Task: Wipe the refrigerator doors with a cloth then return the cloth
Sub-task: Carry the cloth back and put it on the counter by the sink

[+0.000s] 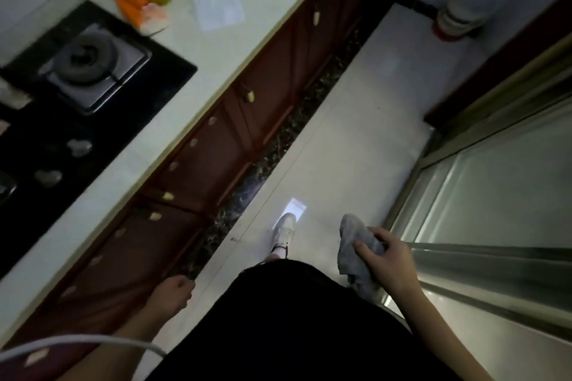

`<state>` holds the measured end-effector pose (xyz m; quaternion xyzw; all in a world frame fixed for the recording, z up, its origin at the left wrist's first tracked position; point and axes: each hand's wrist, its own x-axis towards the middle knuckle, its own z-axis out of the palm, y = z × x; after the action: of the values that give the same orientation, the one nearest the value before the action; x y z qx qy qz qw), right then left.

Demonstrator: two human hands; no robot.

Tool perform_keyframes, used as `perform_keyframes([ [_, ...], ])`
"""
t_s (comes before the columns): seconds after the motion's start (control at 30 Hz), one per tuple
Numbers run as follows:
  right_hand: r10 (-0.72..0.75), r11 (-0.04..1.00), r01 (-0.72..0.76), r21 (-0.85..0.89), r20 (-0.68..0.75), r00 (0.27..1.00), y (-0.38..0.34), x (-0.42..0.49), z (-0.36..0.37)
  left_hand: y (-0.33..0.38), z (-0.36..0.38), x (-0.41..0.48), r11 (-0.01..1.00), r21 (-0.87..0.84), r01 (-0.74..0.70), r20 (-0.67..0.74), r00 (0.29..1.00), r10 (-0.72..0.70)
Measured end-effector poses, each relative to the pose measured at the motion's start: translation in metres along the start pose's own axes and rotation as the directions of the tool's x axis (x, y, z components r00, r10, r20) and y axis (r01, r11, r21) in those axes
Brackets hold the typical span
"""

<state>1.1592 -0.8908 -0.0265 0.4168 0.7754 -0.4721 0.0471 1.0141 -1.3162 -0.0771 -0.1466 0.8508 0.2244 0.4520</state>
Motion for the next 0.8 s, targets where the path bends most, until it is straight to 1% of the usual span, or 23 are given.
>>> perform_keyframes([
  [0.1,0.043,0.999,-0.045,-0.008,-0.107,0.993,-0.023,0.03,-0.024,0.08,-0.02,0.047,0.988,0.124,-0.097,0.065,0.994,0.089],
  [0.17,0.053,0.999,-0.054,-0.001,-0.176,0.983,-0.038,0.051,-0.039,0.144,-0.028,0.079,0.952,0.235,-0.197,0.116,0.978,0.174],
  [0.23,0.074,0.997,-0.073,0.01,-0.237,0.969,-0.047,0.069,-0.052,0.223,-0.032,0.094,0.904,0.296,-0.309,0.17,0.948,0.268],
  [0.33,0.119,0.993,-0.115,0.032,-0.303,0.945,-0.055,0.094,-0.068,0.337,-0.032,0.101,0.857,0.293,-0.424,0.211,0.903,0.374],
  [0.4,0.171,0.985,-0.162,0.054,-0.327,0.929,-0.053,0.114,-0.078,0.4,-0.029,0.108,0.822,0.285,-0.494,0.254,0.866,0.432],
  [0.47,0.218,0.976,-0.206,0.072,-0.333,0.917,-0.051,0.137,-0.089,0.453,-0.024,0.114,0.796,0.286,-0.533,0.286,0.841,0.46],
  [0.5,0.234,0.972,-0.22,0.079,-0.332,0.914,-0.049,0.151,-0.095,0.476,-0.02,0.12,0.792,0.285,-0.54,0.297,0.835,0.463],
  [0.6,0.252,0.968,-0.236,0.09,-0.33,0.91,-0.049,0.2,-0.115,0.525,-0.018,0.139,0.791,0.326,-0.517,0.311,0.849,0.427],
  [0.73,0.251,0.968,-0.226,0.113,-0.326,0.912,-0.065,0.279,-0.159,0.552,-0.025,0.163,0.832,0.378,-0.406,0.243,0.911,0.334],
  [0.8,0.212,0.976,-0.185,0.114,-0.306,0.928,-0.079,0.321,-0.182,0.557,-0.026,0.174,0.852,0.38,-0.36,0.192,0.932,0.309],
])
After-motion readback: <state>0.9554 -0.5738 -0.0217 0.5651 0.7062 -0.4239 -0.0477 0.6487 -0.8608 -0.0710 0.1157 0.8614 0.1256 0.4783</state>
